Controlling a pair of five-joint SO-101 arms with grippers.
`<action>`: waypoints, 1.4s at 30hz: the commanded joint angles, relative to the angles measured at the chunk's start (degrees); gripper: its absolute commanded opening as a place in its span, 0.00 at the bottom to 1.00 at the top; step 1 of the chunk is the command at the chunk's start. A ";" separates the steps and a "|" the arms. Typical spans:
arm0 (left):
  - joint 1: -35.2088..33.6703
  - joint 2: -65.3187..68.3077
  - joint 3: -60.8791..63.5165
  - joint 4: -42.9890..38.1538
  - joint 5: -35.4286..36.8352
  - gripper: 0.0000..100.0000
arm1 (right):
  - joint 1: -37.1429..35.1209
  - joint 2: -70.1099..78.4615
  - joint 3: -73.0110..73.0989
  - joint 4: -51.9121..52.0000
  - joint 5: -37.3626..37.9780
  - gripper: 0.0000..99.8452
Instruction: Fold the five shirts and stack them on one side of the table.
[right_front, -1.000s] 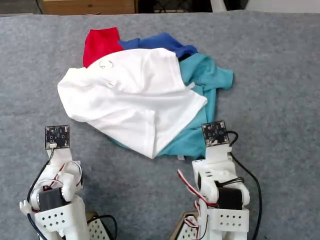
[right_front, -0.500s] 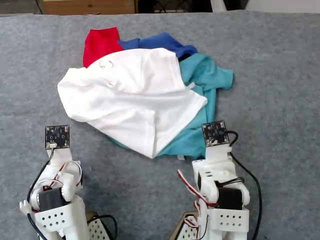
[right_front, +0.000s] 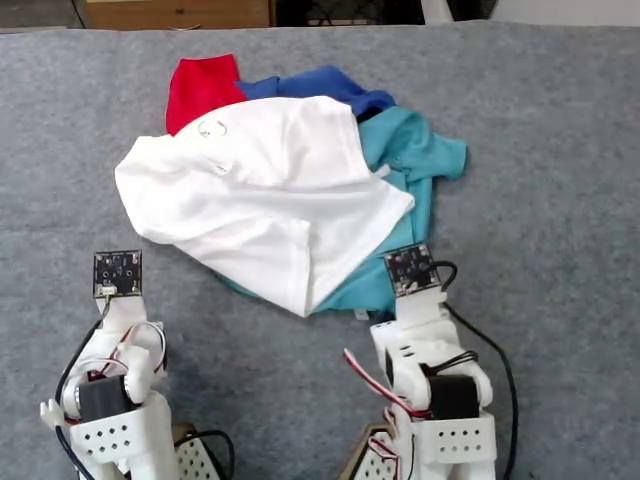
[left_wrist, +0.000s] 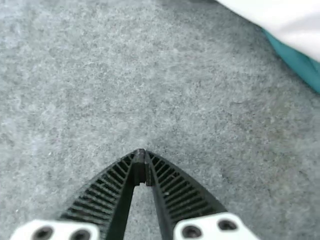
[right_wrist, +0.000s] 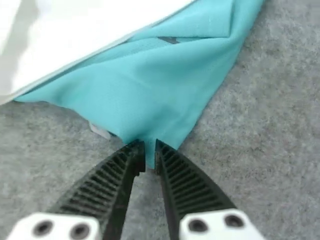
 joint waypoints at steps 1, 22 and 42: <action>2.07 -0.62 0.57 0.97 0.00 0.03 | -2.81 -2.95 0.13 -1.05 -0.26 0.05; 2.33 -0.62 -7.87 0.62 -0.35 0.03 | -5.19 4.53 -20.44 -9.14 -0.26 0.05; -15.25 -0.18 -19.65 1.05 -9.93 0.03 | -25.41 79.08 -69.76 -9.32 -3.34 0.22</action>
